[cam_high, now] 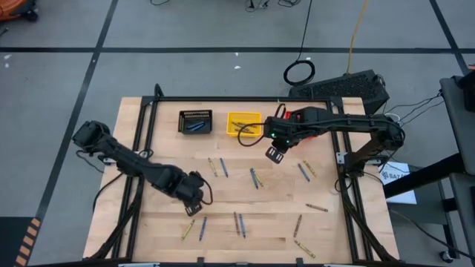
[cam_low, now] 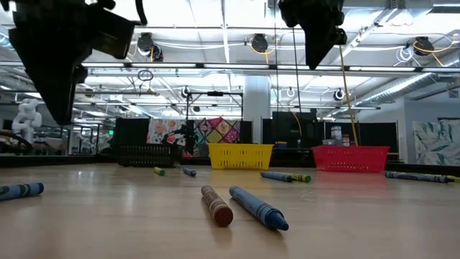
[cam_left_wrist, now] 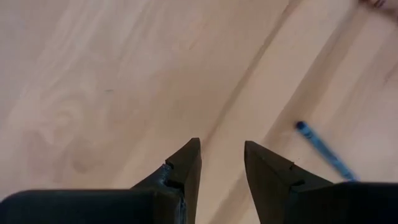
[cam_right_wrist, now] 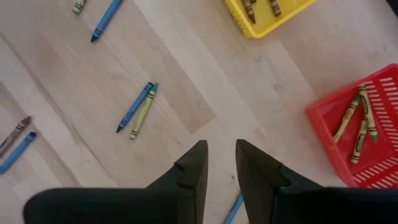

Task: Sort crayons
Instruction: Put the blue crayon into the black bin

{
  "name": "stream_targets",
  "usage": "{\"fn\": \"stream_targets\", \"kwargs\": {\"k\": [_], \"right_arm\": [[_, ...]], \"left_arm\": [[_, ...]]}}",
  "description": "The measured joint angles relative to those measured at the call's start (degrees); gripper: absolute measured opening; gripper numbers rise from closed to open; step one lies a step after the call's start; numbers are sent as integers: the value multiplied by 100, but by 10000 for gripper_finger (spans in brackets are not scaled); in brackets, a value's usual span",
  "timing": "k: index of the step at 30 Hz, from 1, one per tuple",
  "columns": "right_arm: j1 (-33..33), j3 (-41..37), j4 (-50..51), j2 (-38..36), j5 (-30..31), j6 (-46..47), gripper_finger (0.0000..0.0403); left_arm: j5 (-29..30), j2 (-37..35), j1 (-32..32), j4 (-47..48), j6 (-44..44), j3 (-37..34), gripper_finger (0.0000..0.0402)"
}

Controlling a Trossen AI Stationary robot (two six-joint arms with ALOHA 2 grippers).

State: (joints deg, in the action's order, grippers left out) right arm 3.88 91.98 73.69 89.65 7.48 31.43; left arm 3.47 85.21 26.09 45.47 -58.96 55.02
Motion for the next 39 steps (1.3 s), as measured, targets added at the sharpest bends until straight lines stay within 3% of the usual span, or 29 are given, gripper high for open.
{"fn": "stream_targets", "kwargs": {"k": [5,18,25,39], "right_arm": [[-35,-1,1,0,-1,29,71],[-31,-2,-15,0,5,239,71],[-31,-2,-17,0,21,294,71],[-31,-2,-235,0,23,401,71]], "left_arm": [[352,86,269,-172,-543,2,120],[256,1101,832,-671,-1419,94,120],[233,1295,946,-1303,-1716,102,120],[237,1394,1164,-1313,-1721,580,120]]}}
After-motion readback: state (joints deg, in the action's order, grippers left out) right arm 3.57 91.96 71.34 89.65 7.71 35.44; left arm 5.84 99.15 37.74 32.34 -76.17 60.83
